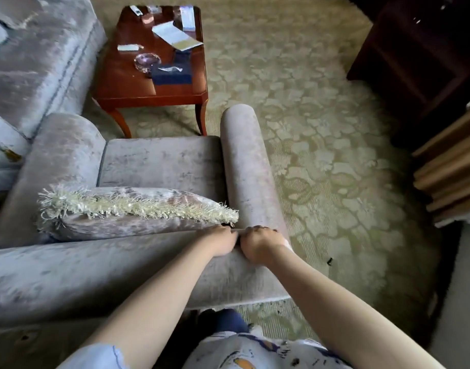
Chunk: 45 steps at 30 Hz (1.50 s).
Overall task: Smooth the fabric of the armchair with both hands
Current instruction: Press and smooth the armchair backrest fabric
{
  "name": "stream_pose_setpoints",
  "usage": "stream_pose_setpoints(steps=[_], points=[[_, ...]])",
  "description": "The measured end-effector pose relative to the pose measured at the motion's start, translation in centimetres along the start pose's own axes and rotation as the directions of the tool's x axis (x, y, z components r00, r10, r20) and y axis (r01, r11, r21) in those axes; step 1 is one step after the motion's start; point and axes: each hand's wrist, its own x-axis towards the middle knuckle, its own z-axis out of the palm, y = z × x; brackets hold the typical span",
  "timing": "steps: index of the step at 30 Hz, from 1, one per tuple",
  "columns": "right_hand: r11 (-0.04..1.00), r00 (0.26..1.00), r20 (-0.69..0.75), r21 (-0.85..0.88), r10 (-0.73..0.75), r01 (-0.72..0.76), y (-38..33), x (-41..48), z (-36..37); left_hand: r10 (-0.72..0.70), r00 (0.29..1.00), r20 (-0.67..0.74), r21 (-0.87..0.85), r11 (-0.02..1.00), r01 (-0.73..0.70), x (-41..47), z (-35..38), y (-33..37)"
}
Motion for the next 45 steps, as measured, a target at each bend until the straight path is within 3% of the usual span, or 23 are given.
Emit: stream_pose_setpoints(steps=[7,16,22,31,35,39,41,43,45], points=[[0.999,1.000,0.013,0.052,-0.009,0.009,1.2,0.1,0.5,0.216,0.971,0.100,0.083,0.971,-0.225,3.0,0.3,0.9],[0.997,0.996,0.089,0.076,-0.010,0.003,3.3,3.8,-2.6,0.291,0.952,0.095,0.041,0.954,-0.296,6.4,-2.6,2.3],[0.998,1.000,0.000,0.064,-0.028,0.028,3.9,2.3,-0.3,0.221,0.971,0.092,0.131,0.964,-0.232,4.8,-0.6,2.2],[0.997,0.998,0.054,0.073,-0.034,0.030,4.7,2.1,0.7,0.204,0.971,0.127,0.143,0.965,-0.221,4.8,0.8,2.1],[0.998,0.996,0.082,0.069,-0.019,0.014,4.7,2.7,-1.1,0.221,0.970,0.106,0.044,0.973,-0.226,5.2,-0.5,3.0],[0.998,0.996,0.064,0.025,-0.056,0.055,4.4,2.4,-2.0,0.117,0.990,0.076,-0.102,0.989,-0.109,5.0,-1.9,2.7],[0.998,0.998,0.035,0.015,-0.059,0.058,4.6,1.5,-1.3,0.061,0.998,-0.008,-0.064,0.996,-0.061,4.1,-0.9,2.9],[0.998,0.999,0.010,0.038,-0.049,0.048,4.9,0.9,-1.2,-0.050,0.984,-0.172,-0.151,0.988,0.024,3.7,-0.5,3.0],[0.998,0.999,0.026,0.031,-0.046,0.045,5.0,0.8,-1.5,-0.113,0.967,-0.227,-0.174,0.982,0.074,3.5,-0.6,3.0]])
